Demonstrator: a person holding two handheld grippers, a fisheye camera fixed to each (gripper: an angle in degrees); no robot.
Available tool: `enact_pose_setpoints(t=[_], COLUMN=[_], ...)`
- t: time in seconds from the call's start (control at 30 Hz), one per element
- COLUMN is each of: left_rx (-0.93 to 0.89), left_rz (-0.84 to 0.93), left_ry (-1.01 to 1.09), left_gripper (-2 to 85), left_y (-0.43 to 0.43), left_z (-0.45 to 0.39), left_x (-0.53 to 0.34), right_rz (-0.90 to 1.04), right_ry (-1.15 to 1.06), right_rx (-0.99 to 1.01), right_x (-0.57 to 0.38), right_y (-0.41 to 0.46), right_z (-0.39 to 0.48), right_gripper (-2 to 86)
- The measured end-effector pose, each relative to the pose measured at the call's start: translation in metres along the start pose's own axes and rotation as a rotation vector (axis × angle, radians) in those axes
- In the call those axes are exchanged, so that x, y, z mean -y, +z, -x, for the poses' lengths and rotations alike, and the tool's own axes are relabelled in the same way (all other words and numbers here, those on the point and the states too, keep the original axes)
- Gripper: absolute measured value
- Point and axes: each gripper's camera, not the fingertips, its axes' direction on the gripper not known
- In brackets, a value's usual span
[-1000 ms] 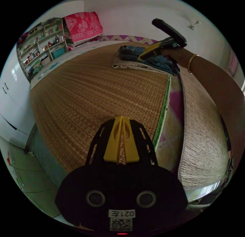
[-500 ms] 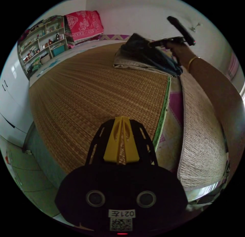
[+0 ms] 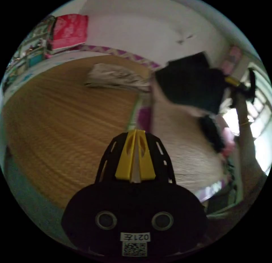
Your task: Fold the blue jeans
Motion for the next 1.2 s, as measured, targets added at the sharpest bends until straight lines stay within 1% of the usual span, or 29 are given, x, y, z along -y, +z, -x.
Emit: enact_pose_setpoints(t=[0.03, 0.1, 0.13, 0.17, 0.23, 0.27, 0.3, 0.43, 0.5, 0.53, 0.57, 0.63, 0.67, 0.7, 0.77, 0.83, 0.9, 0.93, 1.03, 1.07, 1.1, 1.13, 1.17, 1.2], left_rx=[-0.079, -0.349, -0.41, -0.477, -0.521, -0.505, -0.487, -0.398, -0.331, -0.316, -0.28, -0.197, -0.142, -0.099, -0.092, -0.105, -0.098, -0.094, -0.068, -0.058, -0.043, -0.038, -0.037, -0.044], left_rz=[-0.005, 0.013, 0.011, 0.046, 0.065, 0.068, 0.062, 0.077, 0.086, 0.089, 0.101, 0.133, 0.154, 0.167, 0.154, 0.146, 0.148, 0.149, 0.117, 0.117, 0.125, 0.134, 0.165, 0.208], left_ry=[0.013, 0.048, 0.054, 0.038, 0.06, 0.07, 0.08, 0.129, 0.166, 0.174, 0.182, 0.156, 0.126, 0.099, 0.089, 0.086, 0.103, 0.11, 0.146, 0.159, 0.171, 0.18, 0.201, 0.221], left_gripper=[5.9, 10.5, 10.7, 11.8, 13.3, 13.4, 13.5, 13.5, 13.3, 12.9, 12.1, 7.8, 3.0, 0.2, -0.5, -0.7, -0.7, -0.7, 0.3, 3.0, 7.8, 10.7, 16.3, 17.7], left_y=[-0.001, 0.006, 0.009, 0.016, 0.02, 0.018, 0.014, 0.002, -0.002, -0.003, -0.003, -0.001, 0.001, 0.002, 0.001, 0.001, 0.004, 0.006, 0.013, 0.018, 0.026, 0.031, 0.043, 0.056], left_z=[-0.01, -0.044, -0.049, -0.055, -0.059, -0.059, -0.059, -0.065, -0.075, -0.078, -0.084, -0.09, -0.091, -0.091, -0.091, -0.093, -0.101, -0.104, -0.126, -0.137, -0.149, -0.155, -0.166, -0.176], left_x=[-0.002, -0.012, -0.017, -0.028, -0.047, -0.06, -0.071, -0.088, -0.093, -0.094, -0.095, -0.096, -0.097, -0.099, -0.102, -0.104, -0.103, -0.103, -0.099, -0.096, -0.093, -0.09, -0.085, -0.081], right_rz=[0.024, 0.135, 0.165, 0.222, 0.252, 0.264, 0.233, 0.104, 0.048, 0.041, 0.045, 0.089, 0.119, 0.124, 0.163, 0.173, 0.122, 0.101, -0.013, -0.064, -0.109, -0.134, -0.185, -0.233], right_ry=[-0.028, -0.095, -0.096, -0.087, -0.057, -0.018, 0.022, 0.093, 0.093, 0.086, 0.073, 0.076, 0.078, 0.103, 0.119, 0.15, 0.239, 0.264, 0.415, 0.481, 0.544, 0.575, 0.634, 0.693], right_rx=[0.009, 0.079, 0.108, 0.178, 0.298, 0.392, 0.408, 0.31, 0.259, 0.263, 0.297, 0.327, 0.34, 0.35, 0.378, 0.344, 0.304, 0.309, 0.391, 0.399, 0.382, 0.368, 0.333, 0.298], right_x=[-0.009, -0.05, -0.061, -0.084, -0.119, -0.14, -0.157, -0.193, -0.203, -0.204, -0.204, -0.204, -0.205, -0.209, -0.216, -0.225, -0.246, -0.253, -0.295, -0.316, -0.338, -0.35, -0.377, -0.407], right_y=[-0.005, -0.013, -0.012, -0.008, -0.006, -0.006, -0.012, -0.049, -0.065, -0.066, -0.063, -0.048, -0.035, -0.024, -0.004, 0.004, -0.005, -0.01, -0.037, -0.053, -0.071, -0.081, -0.104, -0.128], right_z=[0.014, 0.072, 0.086, 0.11, 0.137, 0.15, 0.157, 0.159, 0.158, 0.16, 0.162, 0.166, 0.169, 0.169, 0.172, 0.173, 0.16, 0.154, 0.11, 0.09, 0.07, 0.06, 0.039, 0.018], right_gripper=[-0.4, -0.4, -0.3, -0.2, 0.2, 0.5, 0.9, 3.1, 7.0, 8.0, 11.1, 13.2, 13.4, 13.2, 12.1, 9.2, 4.7, 4.0, 1.9, 1.4, 1.2, 1.1, 1.0, 0.9])
